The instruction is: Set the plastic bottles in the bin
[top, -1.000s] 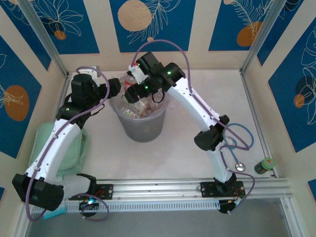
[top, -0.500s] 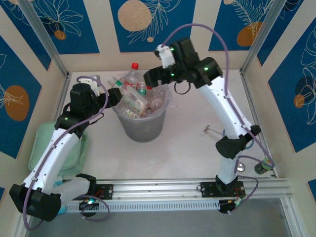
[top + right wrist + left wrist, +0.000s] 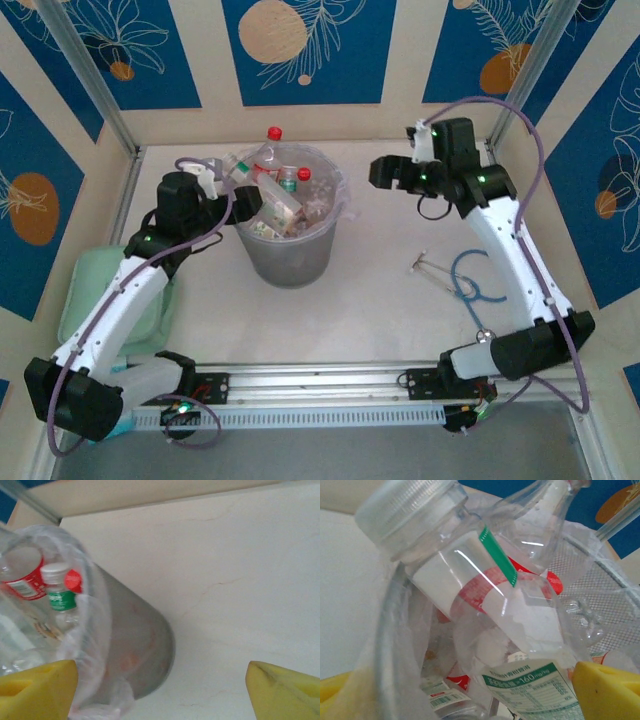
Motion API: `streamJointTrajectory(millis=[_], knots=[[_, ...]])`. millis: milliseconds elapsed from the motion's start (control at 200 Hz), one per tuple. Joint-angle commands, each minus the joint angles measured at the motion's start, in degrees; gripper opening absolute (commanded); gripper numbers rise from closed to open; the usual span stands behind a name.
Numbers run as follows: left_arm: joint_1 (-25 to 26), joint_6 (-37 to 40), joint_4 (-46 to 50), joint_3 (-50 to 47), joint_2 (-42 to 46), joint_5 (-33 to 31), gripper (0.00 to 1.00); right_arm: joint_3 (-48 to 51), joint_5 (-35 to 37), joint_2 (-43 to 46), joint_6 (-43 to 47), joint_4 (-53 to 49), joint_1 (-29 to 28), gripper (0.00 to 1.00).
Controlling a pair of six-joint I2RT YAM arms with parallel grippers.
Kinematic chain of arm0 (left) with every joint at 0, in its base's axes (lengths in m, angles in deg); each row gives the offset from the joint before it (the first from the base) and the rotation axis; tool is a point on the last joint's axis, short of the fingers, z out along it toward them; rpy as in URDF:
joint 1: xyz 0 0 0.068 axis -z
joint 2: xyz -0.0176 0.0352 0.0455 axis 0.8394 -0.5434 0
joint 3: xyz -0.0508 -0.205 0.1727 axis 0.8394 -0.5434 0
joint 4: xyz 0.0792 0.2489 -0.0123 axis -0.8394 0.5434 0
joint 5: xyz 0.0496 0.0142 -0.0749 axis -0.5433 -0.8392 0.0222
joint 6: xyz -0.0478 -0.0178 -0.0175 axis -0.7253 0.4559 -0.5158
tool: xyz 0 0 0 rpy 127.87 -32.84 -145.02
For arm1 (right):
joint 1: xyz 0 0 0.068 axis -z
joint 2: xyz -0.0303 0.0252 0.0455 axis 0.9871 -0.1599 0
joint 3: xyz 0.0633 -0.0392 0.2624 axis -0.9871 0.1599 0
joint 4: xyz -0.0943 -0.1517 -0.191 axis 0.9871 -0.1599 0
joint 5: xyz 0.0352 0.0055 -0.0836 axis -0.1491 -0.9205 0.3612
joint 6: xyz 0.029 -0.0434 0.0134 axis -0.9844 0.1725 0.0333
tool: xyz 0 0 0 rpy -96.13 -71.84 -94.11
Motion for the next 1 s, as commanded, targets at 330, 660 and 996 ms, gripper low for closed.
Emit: streamJointTrajectory(millis=[330, 660, 996], knots=[[11.06, -2.25, -10.99, 1.83, -10.7, 1.47, 0.93, 23.56, -0.05, 13.83, -4.62, 11.25, 9.45, 0.87], [14.35, -0.87, -13.78, 7.54, -17.18, 2.87, 0.97, 31.17, 4.01, 17.81, -1.06, 13.21, 11.39, 0.88], [14.26, 15.17, -1.23, 14.01, -4.29, -6.12, 0.99, 39.38, 14.76, 21.86, -3.09, 21.73, 12.17, 0.99]])
